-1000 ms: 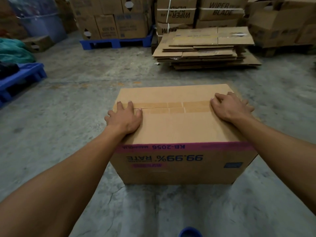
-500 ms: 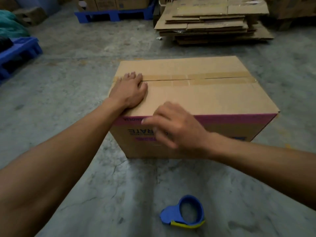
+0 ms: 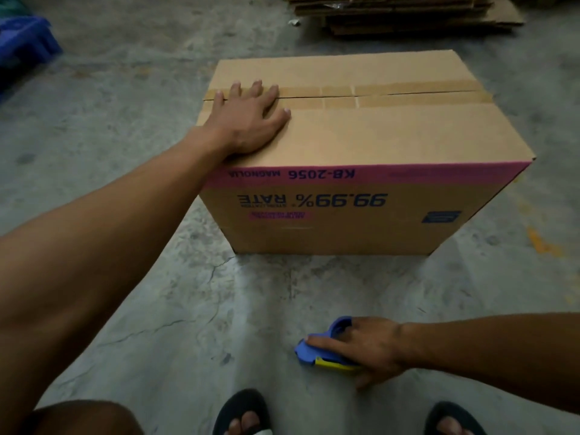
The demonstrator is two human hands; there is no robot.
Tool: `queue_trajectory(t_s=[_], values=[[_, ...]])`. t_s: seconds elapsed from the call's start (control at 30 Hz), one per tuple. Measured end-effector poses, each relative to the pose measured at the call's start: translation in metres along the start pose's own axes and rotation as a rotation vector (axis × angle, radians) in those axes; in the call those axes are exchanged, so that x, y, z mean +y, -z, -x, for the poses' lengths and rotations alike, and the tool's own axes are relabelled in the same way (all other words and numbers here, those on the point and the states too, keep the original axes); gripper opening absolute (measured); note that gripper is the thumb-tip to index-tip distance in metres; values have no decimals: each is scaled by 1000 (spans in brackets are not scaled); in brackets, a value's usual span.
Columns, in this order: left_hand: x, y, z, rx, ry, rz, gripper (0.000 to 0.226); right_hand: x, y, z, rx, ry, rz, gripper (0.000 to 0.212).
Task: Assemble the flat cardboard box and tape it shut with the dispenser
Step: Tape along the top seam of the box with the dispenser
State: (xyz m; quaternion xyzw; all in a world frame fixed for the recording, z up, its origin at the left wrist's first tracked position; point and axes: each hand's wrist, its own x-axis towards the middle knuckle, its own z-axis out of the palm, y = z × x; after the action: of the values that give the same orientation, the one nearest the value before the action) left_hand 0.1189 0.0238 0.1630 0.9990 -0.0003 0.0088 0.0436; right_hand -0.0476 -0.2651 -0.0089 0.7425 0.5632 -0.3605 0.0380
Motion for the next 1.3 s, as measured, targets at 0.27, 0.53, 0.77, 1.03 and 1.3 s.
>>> queue_trajectory(t_s=[0.27, 0.53, 0.77, 1.03, 1.3], values=[[-1, 0, 0, 14, 5, 4, 70, -11, 20, -18, -159, -64, -99, 94], [0, 2, 2, 9, 7, 37, 68, -29, 89, -35, -70, -158, -211, 71], [-7, 14, 3, -89, 12, 210, 58, -35, 228, -1, 138, 10, -507, 48], [-4, 30, 1, 156, 341, 631, 57, 4, 335, 86, 714, 161, -859, 32], [18, 51, 2, 149, 118, 707, 37, 71, 309, 99, 919, 133, -1315, 30]])
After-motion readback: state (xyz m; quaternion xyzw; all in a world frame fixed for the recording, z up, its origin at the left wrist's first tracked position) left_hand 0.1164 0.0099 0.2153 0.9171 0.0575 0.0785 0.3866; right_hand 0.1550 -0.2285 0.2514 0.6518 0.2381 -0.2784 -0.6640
